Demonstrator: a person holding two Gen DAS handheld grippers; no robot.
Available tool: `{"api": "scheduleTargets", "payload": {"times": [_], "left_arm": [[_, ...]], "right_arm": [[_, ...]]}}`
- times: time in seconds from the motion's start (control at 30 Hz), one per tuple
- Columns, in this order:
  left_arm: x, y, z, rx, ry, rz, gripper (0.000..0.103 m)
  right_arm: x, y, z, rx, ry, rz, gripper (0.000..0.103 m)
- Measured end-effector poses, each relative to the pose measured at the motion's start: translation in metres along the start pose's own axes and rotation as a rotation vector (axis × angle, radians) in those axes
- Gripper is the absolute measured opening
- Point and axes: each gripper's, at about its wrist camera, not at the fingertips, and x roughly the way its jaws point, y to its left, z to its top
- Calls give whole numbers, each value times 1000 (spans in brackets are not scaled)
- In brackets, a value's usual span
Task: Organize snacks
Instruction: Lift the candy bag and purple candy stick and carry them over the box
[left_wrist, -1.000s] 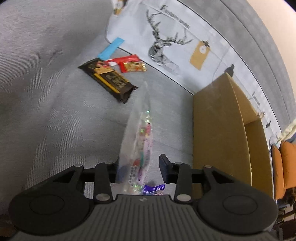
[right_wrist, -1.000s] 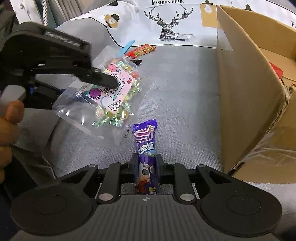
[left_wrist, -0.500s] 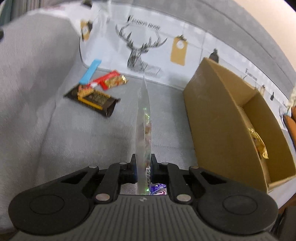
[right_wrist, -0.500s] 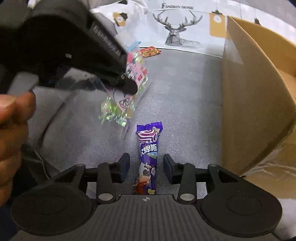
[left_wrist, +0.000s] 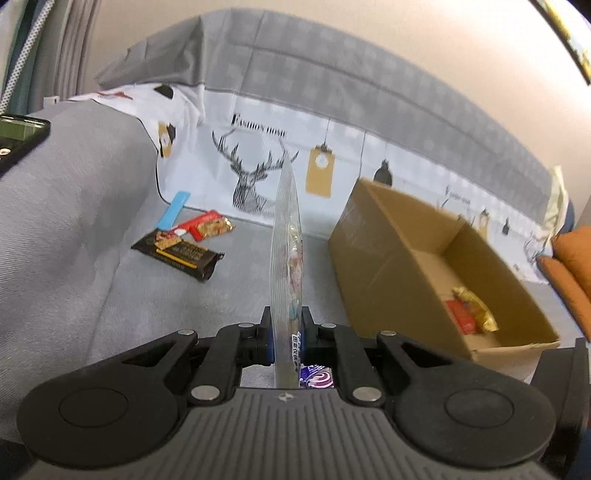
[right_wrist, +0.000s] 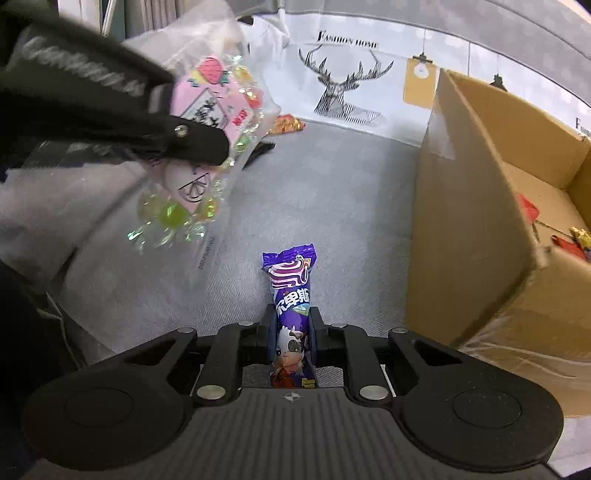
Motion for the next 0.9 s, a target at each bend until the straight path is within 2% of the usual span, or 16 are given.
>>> {"api": "scheduleTargets", "payload": {"times": [0.23,0.53,0.77,0.9], "left_arm": [[-26,6,-1,-64,-40,-61,12],[-51,9,-4,-104,-89,-119,12],[-63,1,-8,-85,-98,-148,12],[-58,-8,-11,-45,-83,-141,12]], "right_arm": [[-31,-6,-6,96,-61,-16,18],[-101,-23,-2,161,-284,-9,18],[-169,-63,2,225,-442,-35,18],[-190,-95,-7,207,-477,-93,18]]}}
